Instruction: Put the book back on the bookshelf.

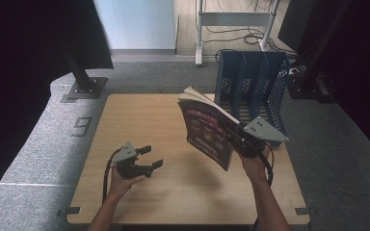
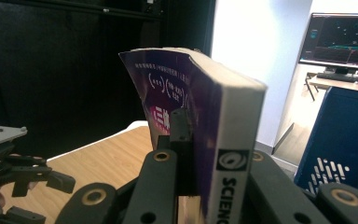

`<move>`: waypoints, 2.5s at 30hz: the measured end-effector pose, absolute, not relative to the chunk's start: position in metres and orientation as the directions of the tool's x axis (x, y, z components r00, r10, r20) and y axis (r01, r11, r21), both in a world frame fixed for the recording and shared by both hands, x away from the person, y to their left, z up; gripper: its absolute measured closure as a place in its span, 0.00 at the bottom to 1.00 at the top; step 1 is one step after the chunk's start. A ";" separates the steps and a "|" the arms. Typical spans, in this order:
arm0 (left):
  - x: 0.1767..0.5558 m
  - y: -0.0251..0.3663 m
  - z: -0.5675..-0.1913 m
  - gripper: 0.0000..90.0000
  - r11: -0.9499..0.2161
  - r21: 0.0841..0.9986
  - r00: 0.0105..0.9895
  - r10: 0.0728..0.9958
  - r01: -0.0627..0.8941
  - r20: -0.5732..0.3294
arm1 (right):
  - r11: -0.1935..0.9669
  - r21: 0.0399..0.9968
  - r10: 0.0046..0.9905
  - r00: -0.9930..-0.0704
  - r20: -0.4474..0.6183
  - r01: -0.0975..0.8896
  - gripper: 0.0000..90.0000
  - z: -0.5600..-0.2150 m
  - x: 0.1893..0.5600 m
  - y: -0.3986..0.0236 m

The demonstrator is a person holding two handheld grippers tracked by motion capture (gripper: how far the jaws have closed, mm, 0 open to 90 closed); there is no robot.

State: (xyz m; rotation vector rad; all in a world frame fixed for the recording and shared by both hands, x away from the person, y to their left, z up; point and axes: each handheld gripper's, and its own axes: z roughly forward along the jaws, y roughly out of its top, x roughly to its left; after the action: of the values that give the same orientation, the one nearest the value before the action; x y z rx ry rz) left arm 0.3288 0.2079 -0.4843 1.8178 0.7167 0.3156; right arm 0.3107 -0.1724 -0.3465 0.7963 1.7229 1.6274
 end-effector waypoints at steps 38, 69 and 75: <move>0.323 0.216 -0.502 0.24 -0.246 0.895 0.752 0.645 0.372 -0.135 | -0.011 1.000 0.847 -0.532 -0.006 -0.029 0.91 -0.325 0.316 -0.194; 0.324 0.221 -0.501 0.24 -0.235 0.895 0.742 0.655 0.379 -0.143 | -0.030 0.999 0.917 -0.399 0.013 -0.036 0.91 -0.316 0.329 -0.232; 0.324 0.221 -0.502 0.24 -0.238 0.892 0.742 0.655 0.385 -0.145 | -0.033 0.999 0.925 -0.379 0.020 -0.026 0.91 -0.318 0.333 -0.237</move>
State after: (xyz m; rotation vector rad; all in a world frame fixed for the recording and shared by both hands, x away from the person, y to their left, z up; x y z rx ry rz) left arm 0.3245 0.2215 -0.5018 1.8612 0.8034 0.3122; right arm 0.3331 -0.2373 -0.3177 0.9960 1.4505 1.5256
